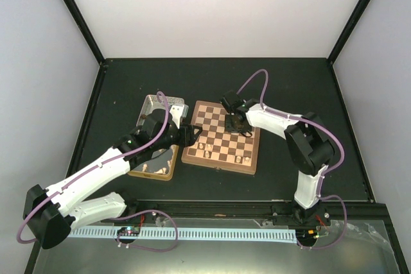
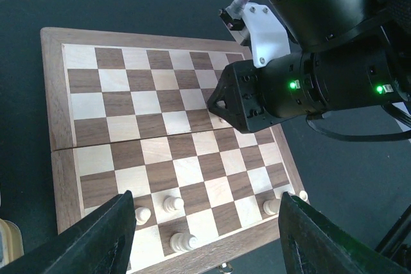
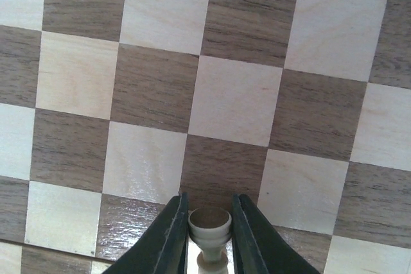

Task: Set up the chess pieces on the board
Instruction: Pick up the chess piece from the chessboard, then place the chess piece on the chessboard.

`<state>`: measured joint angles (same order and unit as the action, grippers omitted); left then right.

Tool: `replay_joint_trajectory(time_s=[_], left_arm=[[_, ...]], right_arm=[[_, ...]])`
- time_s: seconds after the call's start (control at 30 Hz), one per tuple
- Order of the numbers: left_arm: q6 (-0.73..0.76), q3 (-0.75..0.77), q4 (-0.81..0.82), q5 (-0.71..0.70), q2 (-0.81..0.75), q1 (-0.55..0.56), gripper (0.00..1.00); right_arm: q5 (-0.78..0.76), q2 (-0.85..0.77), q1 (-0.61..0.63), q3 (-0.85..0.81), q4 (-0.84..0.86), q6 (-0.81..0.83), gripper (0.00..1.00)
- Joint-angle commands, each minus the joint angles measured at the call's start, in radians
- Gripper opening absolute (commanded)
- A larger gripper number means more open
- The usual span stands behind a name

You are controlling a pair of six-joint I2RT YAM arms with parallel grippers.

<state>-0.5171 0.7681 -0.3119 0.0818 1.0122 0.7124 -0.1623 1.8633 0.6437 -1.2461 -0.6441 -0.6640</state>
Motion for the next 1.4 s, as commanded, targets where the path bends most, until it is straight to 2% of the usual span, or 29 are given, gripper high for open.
replay_joint_trajectory(time_s=[0.0,0.1,0.2,0.27,0.4,0.57,0.73,0.97,1.07,1.23,1.37], left_arm=[[-0.001,-0.003,0.022,0.001,-0.016,-0.008,0.63],[-0.002,-0.004,0.023,0.009,-0.016,-0.009,0.63],[-0.002,-0.007,0.028,0.021,-0.014,-0.008,0.63],[0.0,-0.018,0.049,0.031,-0.017,-0.009,0.63],[0.008,-0.077,0.153,0.051,-0.031,-0.01,0.65],[0.019,-0.154,0.315,0.074,-0.033,-0.006,0.67],[0.027,-0.181,0.432,0.114,-0.008,0.011,0.72],[0.057,-0.15,0.506,0.131,0.065,0.036,0.74],[0.05,-0.129,0.517,0.129,0.101,0.043,0.71],[0.032,-0.067,0.499,0.13,0.178,0.05,0.59],[0.031,-0.063,0.515,0.094,0.184,0.059,0.48]], right_arm=[[-0.023,0.032,-0.005,-0.007,-0.033,-0.006,0.19],[-0.023,0.017,-0.005,0.001,-0.022,-0.009,0.12],[0.003,-0.054,-0.006,0.038,0.033,-0.026,0.11],[0.094,-0.122,-0.008,0.078,0.104,-0.062,0.11],[0.329,-0.248,-0.01,0.158,0.277,-0.246,0.11],[0.529,-0.37,-0.009,0.308,0.566,-0.618,0.11],[0.563,-0.461,-0.005,0.38,0.665,-0.822,0.1],[0.593,-0.529,0.011,0.439,0.729,-0.982,0.08],[0.608,-0.535,0.018,0.442,0.742,-1.009,0.08],[0.608,-0.552,0.026,0.441,0.745,-1.02,0.08],[0.606,-0.561,0.026,0.447,0.741,-1.018,0.08]])
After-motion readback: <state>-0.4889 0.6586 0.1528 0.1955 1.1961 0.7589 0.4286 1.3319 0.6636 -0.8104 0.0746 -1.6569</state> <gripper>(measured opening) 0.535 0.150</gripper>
